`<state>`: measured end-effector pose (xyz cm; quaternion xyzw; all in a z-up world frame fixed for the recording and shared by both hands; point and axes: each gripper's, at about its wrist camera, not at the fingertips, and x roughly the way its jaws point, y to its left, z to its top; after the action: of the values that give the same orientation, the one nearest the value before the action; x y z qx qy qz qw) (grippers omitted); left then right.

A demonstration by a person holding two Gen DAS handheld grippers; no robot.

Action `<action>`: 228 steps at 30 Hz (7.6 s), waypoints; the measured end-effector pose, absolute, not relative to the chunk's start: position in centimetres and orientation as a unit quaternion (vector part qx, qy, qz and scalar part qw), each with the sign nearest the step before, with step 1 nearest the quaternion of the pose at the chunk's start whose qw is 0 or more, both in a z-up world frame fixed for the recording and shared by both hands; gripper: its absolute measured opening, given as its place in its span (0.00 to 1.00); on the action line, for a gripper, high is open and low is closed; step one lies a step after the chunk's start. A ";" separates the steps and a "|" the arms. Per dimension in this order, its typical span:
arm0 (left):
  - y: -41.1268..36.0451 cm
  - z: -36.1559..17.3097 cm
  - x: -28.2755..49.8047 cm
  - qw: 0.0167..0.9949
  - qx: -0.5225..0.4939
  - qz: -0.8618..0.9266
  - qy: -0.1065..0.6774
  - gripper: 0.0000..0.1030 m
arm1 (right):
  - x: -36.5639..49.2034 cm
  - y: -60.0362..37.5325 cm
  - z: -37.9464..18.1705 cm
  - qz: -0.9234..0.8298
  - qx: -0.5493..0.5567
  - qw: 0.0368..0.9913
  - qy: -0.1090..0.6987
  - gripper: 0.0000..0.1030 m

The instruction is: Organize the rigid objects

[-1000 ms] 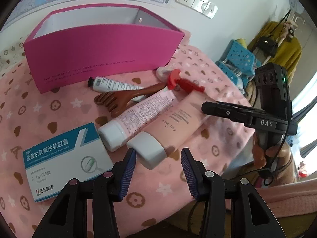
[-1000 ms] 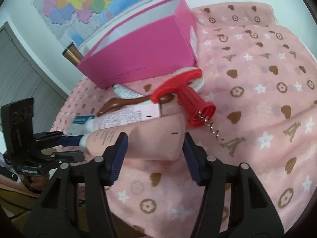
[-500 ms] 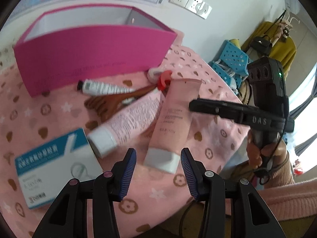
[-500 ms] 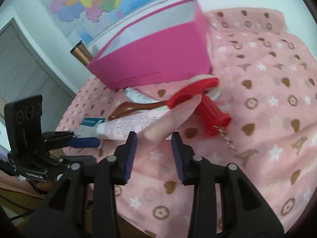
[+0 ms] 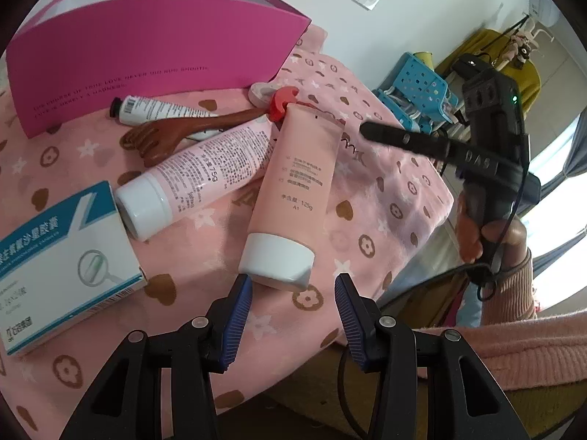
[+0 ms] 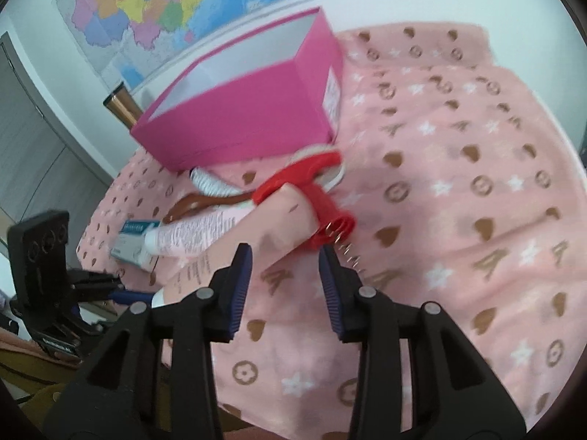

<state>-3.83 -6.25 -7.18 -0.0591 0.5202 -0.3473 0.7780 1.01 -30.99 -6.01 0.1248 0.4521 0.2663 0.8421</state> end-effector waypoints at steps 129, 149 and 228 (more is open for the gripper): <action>-1.8 2.4 10.2 0.889 -0.014 -0.245 0.388 0.36 | 12.9 -26.7 -0.9 0.349 0.157 0.849 0.363 0.12; -6.3 -2.1 4.3 0.851 -0.036 -0.321 0.414 0.49 | 6.9 -28.1 -6.6 0.295 0.085 0.833 0.461 0.44; -10.2 2.9 13.8 0.874 0.000 -0.325 0.361 0.37 | 17.7 -23.4 1.1 0.318 0.134 0.859 0.377 0.26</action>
<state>13.79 -10.16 2.90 -0.0003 0.3614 -0.3245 0.8741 17.73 -23.42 1.10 0.1339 0.3768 0.3185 0.8595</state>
